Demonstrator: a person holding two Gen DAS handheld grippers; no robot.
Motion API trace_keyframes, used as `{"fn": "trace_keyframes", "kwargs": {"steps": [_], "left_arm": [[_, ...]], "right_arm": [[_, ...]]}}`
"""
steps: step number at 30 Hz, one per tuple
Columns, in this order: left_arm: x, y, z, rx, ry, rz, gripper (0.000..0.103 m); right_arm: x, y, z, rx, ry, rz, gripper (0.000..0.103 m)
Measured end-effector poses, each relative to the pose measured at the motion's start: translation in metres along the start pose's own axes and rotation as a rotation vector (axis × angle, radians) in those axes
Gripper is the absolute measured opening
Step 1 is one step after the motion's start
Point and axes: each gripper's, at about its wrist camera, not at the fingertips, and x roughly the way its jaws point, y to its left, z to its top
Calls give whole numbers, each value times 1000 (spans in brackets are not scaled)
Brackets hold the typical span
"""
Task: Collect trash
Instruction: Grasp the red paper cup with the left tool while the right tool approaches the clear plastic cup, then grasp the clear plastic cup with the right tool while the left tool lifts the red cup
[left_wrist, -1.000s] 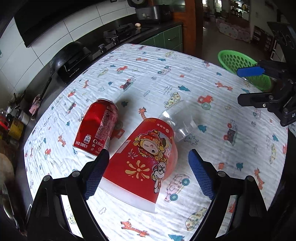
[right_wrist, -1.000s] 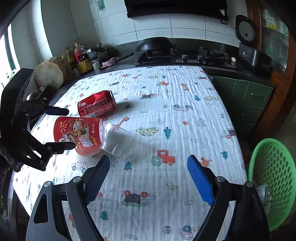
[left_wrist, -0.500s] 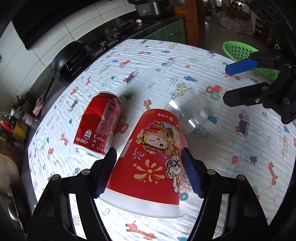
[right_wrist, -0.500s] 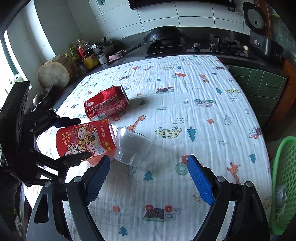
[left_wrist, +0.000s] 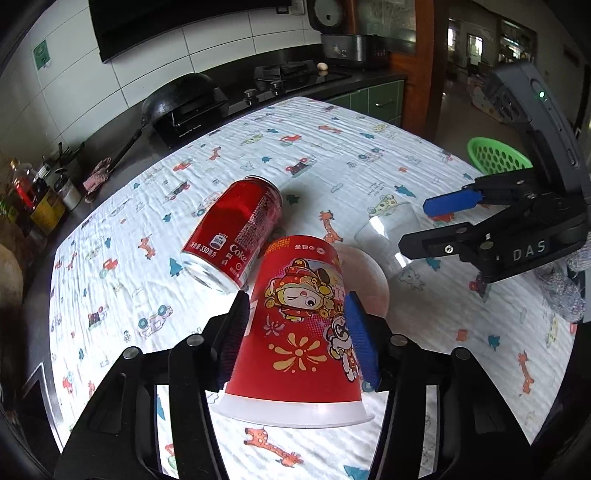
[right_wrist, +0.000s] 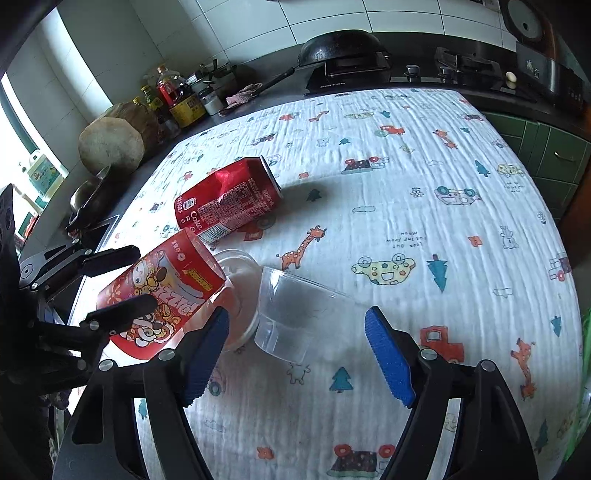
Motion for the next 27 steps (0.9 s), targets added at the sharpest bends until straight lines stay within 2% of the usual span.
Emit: {"fn": "trace_keyframes", "kwargs": {"steps": [1,2,4,8,9,11,12,13,20,22,27], "left_arm": [[-3,4,-1,-21,-10,-9,29],[-5,9,-1,-44,-10,-23,25],[-6,16,-2,-77,-3,-52,25],[-6,18,-6,-83,-1,-57,25],[-5,18,-6,-87,3,-61,27],[-4,18,-6,-95,11,-76,41],[-2,17,-7,-90,19,-66,56],[-1,16,-9,-83,23,-57,64],[12,15,-14,-63,82,-52,64],[19,14,-15,-48,113,-31,70],[23,14,-17,-20,128,14,70]], "right_arm": [[3,0,1,5,4,2,71],[6,0,1,10,8,1,71],[12,0,2,18,14,0,70],[21,-2,2,34,28,3,66],[23,-2,2,40,34,6,66],[27,-3,1,50,40,7,61],[28,-4,1,54,46,13,60],[30,-5,1,59,49,17,58],[29,-4,0,51,45,33,57],[27,-3,0,43,39,30,57],[17,-2,-5,14,26,27,57]]}}
